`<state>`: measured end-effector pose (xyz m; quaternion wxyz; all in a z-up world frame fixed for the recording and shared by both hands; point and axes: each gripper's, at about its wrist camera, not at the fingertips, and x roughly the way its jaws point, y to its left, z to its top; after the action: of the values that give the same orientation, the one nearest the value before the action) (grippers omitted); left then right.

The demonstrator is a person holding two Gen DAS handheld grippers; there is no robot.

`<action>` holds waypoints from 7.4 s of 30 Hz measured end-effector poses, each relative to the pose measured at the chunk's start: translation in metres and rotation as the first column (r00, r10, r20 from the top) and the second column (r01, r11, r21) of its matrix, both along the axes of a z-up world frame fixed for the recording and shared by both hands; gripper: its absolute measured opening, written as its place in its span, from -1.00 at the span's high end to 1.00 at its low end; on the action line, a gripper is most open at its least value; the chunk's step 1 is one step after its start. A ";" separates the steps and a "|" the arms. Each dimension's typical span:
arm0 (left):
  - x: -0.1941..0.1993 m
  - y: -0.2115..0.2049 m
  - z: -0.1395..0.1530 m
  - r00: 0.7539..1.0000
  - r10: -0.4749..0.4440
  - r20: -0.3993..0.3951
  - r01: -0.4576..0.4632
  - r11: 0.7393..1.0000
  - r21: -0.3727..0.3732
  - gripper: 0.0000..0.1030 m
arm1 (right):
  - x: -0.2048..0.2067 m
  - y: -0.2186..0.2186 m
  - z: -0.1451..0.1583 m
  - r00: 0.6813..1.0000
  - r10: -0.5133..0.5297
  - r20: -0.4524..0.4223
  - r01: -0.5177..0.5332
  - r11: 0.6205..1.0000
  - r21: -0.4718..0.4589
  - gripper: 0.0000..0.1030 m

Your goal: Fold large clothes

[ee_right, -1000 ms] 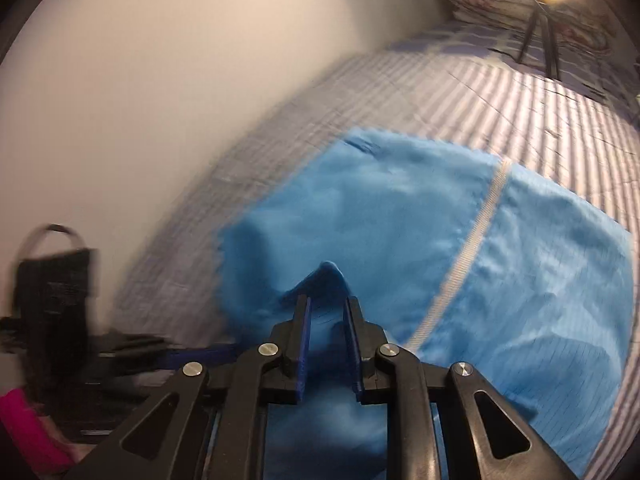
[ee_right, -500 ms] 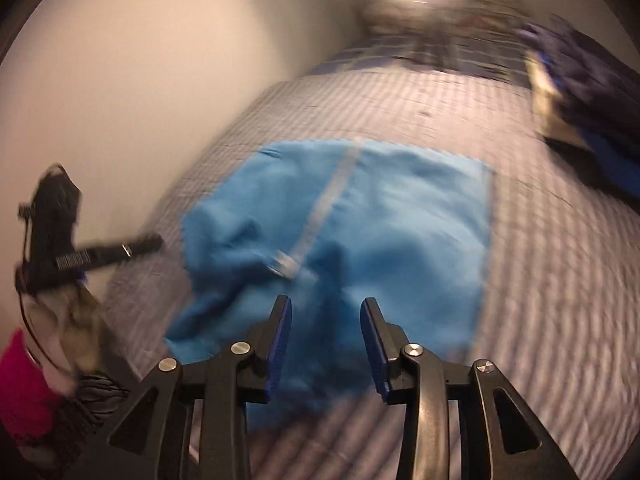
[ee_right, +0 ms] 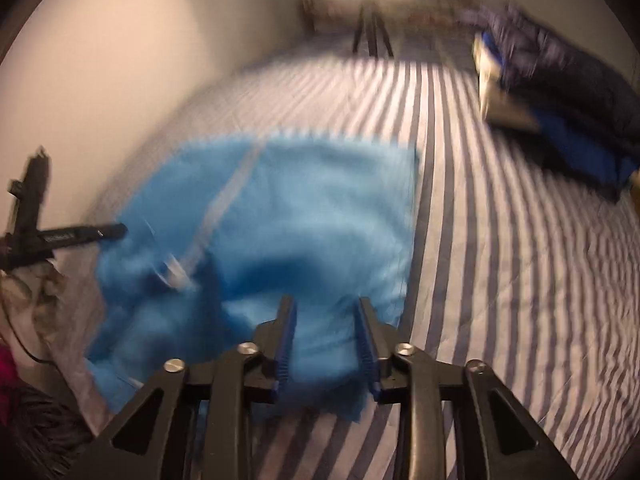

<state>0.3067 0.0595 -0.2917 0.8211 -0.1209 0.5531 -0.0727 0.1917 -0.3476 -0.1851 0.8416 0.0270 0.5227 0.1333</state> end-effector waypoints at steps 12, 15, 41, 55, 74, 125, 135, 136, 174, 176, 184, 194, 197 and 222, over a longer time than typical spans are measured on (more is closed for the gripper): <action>0.015 0.041 0.027 0.998 0.052 0.034 -0.045 0.982 -0.183 -0.10 | -0.014 -0.045 0.026 0.998 0.010 0.060 -0.017 0.993 0.120 0.11; 0.030 0.057 0.019 0.997 0.074 -0.021 -0.077 0.925 -0.373 -0.15 | -0.002 -0.067 0.025 0.995 -0.049 0.085 0.034 0.985 0.168 -0.21; 0.092 0.018 -0.024 0.990 -0.053 -0.132 -0.023 0.856 -0.517 0.22 | 0.089 -0.085 -0.062 0.981 0.010 -0.194 0.114 0.775 0.621 0.14; 0.060 -0.041 0.041 0.988 -0.128 0.083 0.141 0.974 -0.178 0.91 | 0.082 -0.019 -0.001 0.997 0.038 -0.064 -0.021 0.969 0.245 0.93; 0.031 -0.134 0.119 0.929 -0.260 0.263 0.302 0.943 -0.137 0.94 | 0.039 -0.013 0.092 0.985 0.077 0.154 -0.044 0.978 -0.205 0.95; 0.363 -0.469 0.163 0.855 -0.306 0.420 0.330 0.944 0.016 0.37 | 0.344 -0.383 0.123 0.898 -0.340 0.279 0.435 0.773 -0.461 0.30; 0.317 -0.435 0.198 0.822 -0.302 0.482 0.335 0.942 0.019 0.27 | 0.305 -0.380 0.159 0.846 -0.408 0.342 0.526 0.743 -0.414 0.28; 0.310 -0.432 0.205 0.818 -0.302 0.489 0.336 0.942 0.021 0.27 | 0.302 -0.378 0.164 0.843 -0.408 0.350 0.530 0.741 -0.412 0.27; -0.126 -0.225 0.315 0.698 -0.271 0.663 0.259 0.959 0.119 -0.07 | -0.086 -0.147 0.291 0.740 -0.344 0.578 0.505 0.852 -0.139 -0.33; -0.130 -0.223 0.302 0.708 -0.266 0.654 0.252 0.960 0.118 -0.15 | -0.096 -0.143 0.279 0.733 -0.356 0.579 0.513 0.849 -0.128 -0.35; -0.140 -0.229 0.272 0.695 -0.283 0.661 0.258 0.956 0.138 -0.51 | -0.107 -0.134 0.241 0.722 -0.378 0.580 0.530 0.840 -0.113 -0.55; -0.147 -0.237 0.264 0.663 -0.331 0.672 0.292 0.940 0.174 -0.93 | -0.104 -0.137 0.214 0.711 -0.380 0.592 0.562 0.813 -0.153 -0.99; -0.151 -0.238 0.264 0.655 -0.332 0.679 0.293 0.940 0.177 -0.99 | -0.104 -0.136 0.211 0.709 -0.372 0.599 0.565 0.808 -0.167 -0.99; -0.151 -0.251 0.244 0.671 -0.363 0.647 0.258 0.932 0.254 -1.00 | -0.102 -0.149 0.193 0.702 -0.419 0.576 0.599 0.785 -0.159 -0.99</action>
<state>0.1561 -0.1918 -0.0479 0.9481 0.0689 0.2273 -0.2116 0.0899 -0.4961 0.0075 0.9436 -0.0073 0.2661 -0.1968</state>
